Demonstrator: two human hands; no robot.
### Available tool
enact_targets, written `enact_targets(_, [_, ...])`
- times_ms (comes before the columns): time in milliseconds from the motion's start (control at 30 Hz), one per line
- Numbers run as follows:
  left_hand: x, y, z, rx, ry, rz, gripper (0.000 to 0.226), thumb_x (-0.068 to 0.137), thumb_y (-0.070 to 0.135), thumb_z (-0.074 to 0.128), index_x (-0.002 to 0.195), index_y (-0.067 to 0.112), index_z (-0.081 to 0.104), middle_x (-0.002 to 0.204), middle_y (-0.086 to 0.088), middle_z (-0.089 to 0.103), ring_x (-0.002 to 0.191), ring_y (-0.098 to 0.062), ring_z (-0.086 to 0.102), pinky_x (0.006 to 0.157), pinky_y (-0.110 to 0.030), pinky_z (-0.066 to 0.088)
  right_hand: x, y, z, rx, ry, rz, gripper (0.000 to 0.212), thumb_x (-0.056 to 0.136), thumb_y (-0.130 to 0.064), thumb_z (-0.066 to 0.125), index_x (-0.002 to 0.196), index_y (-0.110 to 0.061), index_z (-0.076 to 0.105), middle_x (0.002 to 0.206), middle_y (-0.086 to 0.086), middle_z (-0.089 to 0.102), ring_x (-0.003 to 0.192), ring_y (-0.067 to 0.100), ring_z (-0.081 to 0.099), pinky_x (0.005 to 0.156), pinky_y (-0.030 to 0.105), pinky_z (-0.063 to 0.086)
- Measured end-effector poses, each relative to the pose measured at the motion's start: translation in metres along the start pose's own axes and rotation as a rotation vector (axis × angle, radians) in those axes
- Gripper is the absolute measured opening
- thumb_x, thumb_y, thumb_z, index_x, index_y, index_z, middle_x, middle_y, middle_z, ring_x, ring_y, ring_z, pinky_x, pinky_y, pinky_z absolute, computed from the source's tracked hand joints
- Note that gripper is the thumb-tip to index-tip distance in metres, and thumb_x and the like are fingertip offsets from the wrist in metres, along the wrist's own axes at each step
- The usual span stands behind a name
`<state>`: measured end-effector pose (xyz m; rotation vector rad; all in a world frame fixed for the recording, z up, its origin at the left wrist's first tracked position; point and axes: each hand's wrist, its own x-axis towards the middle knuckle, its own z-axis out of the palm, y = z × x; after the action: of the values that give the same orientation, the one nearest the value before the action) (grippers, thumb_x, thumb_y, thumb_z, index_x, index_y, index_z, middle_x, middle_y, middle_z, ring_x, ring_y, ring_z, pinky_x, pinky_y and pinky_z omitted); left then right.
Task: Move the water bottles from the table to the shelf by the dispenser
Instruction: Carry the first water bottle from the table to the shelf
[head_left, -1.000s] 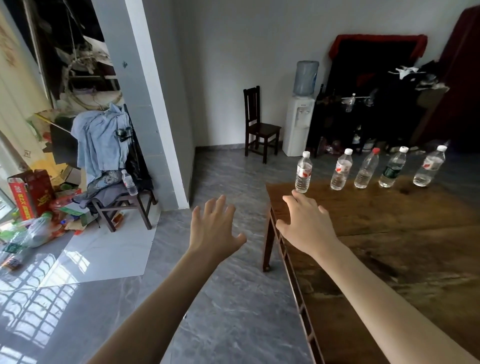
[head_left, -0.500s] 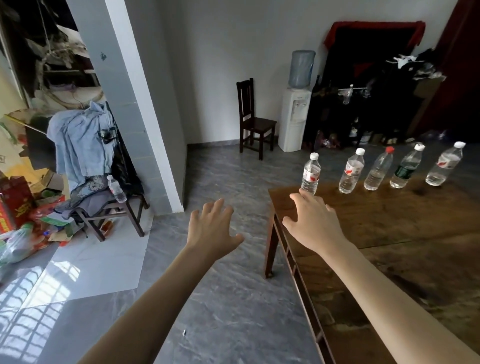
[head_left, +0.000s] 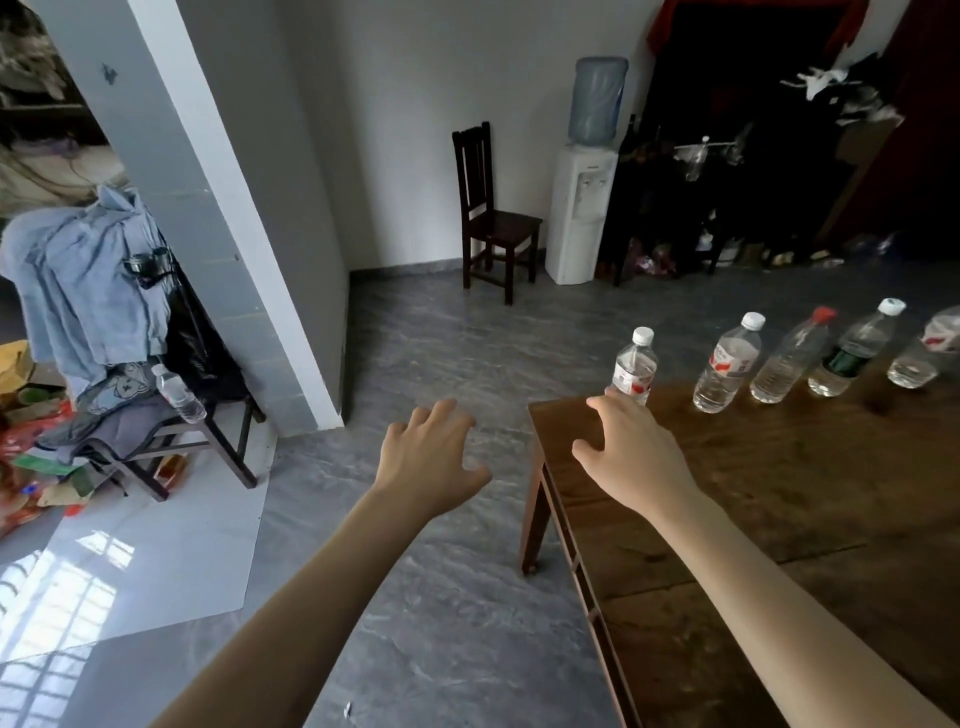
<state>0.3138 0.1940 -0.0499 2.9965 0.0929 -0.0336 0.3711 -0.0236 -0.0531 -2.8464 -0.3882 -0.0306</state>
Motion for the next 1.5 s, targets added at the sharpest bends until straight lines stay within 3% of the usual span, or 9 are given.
enact_targets(400, [0.153, -0.005, 0.033, -0.042, -0.113, 0.175, 0.062, 0.089, 0.051, 0.058, 0.143, 0.025, 0.045, 0.155, 0.000, 0.035, 0.138, -0.024, 0.040, 0.109, -0.043, 0.036, 0.101, 0.017, 0.028, -0.026, -0.011, 0.114, 0.056, 0.091, -0.043, 0.057, 0.141, -0.021, 0.045, 0.148, -0.001, 0.046, 0.131, 0.021, 0.048, 0.101, 0.041, 0.047])
enact_targets(667, [0.268, -0.003, 0.056, -0.037, -0.182, 0.380, 0.055, 0.090, 0.049, 0.056, 0.139, 0.024, 0.050, 0.147, -0.002, 0.042, 0.134, -0.027, 0.044, 0.104, -0.047, 0.041, 0.160, 0.017, 0.053, 0.003, -0.071, 0.228, 0.053, 0.093, -0.039, 0.055, 0.142, -0.019, 0.045, 0.151, 0.002, 0.042, 0.135, 0.022, 0.045, 0.106, 0.040, 0.042])
enact_targets(767, [0.293, 0.004, 0.068, -0.039, -0.232, 0.444, 0.056, 0.090, 0.050, 0.056, 0.140, 0.026, 0.050, 0.145, -0.002, 0.044, 0.132, -0.027, 0.044, 0.102, -0.047, 0.043, 0.166, 0.022, 0.066, 0.030, -0.091, 0.292, 0.055, 0.094, -0.041, 0.055, 0.144, -0.020, 0.044, 0.155, 0.002, 0.039, 0.139, 0.021, 0.042, 0.109, 0.040, 0.041])
enact_targets(1000, [0.320, 0.020, 0.092, -0.069, -0.337, 0.514, 0.055, 0.091, 0.043, 0.057, 0.143, 0.025, 0.048, 0.155, -0.001, 0.036, 0.139, -0.027, 0.040, 0.107, -0.048, 0.039, 0.171, 0.049, 0.094, 0.080, -0.144, 0.377, 0.053, 0.094, -0.041, 0.056, 0.142, -0.021, 0.045, 0.146, -0.002, 0.048, 0.127, 0.017, 0.052, 0.100, 0.034, 0.045])
enact_targets(1233, [0.338, 0.040, 0.126, -0.186, -0.474, 0.534, 0.048, 0.094, 0.036, 0.058, 0.140, 0.025, 0.049, 0.154, 0.001, 0.038, 0.141, -0.023, 0.038, 0.107, -0.049, 0.043, 0.168, 0.084, 0.127, 0.184, -0.211, 0.436, 0.053, 0.094, -0.040, 0.056, 0.142, -0.022, 0.044, 0.150, -0.001, 0.044, 0.133, 0.017, 0.046, 0.102, 0.035, 0.044])
enact_targets(1400, [0.357, 0.068, 0.135, -0.290, -0.516, 0.613, 0.048, 0.097, 0.032, 0.062, 0.141, 0.019, 0.050, 0.148, -0.002, 0.046, 0.136, -0.018, 0.043, 0.111, -0.034, 0.035, 0.163, 0.115, 0.141, 0.206, -0.281, 0.491, 0.053, 0.096, -0.041, 0.053, 0.145, -0.023, 0.041, 0.157, 0.000, 0.035, 0.139, 0.017, 0.040, 0.106, 0.036, 0.041])
enact_targets(1500, [0.366, 0.088, 0.138, -0.341, -0.495, 0.582, 0.054, 0.094, 0.033, 0.067, 0.143, 0.019, 0.047, 0.148, -0.003, 0.048, 0.135, -0.017, 0.045, 0.113, -0.035, 0.037, 0.165, 0.133, 0.143, 0.220, -0.275, 0.487, 0.053, 0.096, -0.041, 0.053, 0.145, -0.022, 0.042, 0.156, 0.001, 0.036, 0.138, 0.017, 0.042, 0.105, 0.035, 0.042])
